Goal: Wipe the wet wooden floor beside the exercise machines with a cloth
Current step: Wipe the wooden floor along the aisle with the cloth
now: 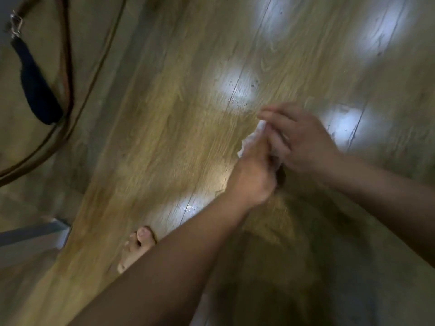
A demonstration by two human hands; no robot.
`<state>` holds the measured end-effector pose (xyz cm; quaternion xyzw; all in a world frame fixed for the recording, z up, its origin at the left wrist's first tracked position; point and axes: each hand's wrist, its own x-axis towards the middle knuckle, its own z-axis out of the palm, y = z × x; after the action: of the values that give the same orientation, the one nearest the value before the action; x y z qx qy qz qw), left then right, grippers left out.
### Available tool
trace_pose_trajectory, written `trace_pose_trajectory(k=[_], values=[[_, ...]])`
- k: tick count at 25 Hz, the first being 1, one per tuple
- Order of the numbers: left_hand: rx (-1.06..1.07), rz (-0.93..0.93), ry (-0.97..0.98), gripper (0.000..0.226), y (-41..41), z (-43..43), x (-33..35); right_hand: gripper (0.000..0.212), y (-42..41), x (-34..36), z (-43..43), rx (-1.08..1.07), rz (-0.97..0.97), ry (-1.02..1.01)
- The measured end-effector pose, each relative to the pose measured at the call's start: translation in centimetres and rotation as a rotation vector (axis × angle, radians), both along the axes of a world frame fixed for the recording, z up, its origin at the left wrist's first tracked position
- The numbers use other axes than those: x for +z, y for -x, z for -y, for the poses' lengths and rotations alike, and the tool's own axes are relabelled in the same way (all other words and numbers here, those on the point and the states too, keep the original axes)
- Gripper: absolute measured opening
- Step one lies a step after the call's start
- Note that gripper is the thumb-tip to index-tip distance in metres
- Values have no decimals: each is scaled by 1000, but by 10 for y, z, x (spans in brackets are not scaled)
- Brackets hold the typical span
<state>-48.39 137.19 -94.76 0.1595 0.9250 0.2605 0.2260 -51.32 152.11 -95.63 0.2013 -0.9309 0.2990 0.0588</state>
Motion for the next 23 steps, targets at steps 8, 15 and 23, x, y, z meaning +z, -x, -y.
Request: trace_pose_trajectory(k=[8, 15, 23], values=[[165, -79, 311, 66, 63, 83, 8, 46, 76, -22, 33, 352, 80, -409], [378, 254, 517, 124, 24, 128, 24, 47, -99, 9, -29, 701, 98, -415], [306, 239, 550, 129, 27, 139, 20, 45, 134, 4, 32, -187, 268, -439]])
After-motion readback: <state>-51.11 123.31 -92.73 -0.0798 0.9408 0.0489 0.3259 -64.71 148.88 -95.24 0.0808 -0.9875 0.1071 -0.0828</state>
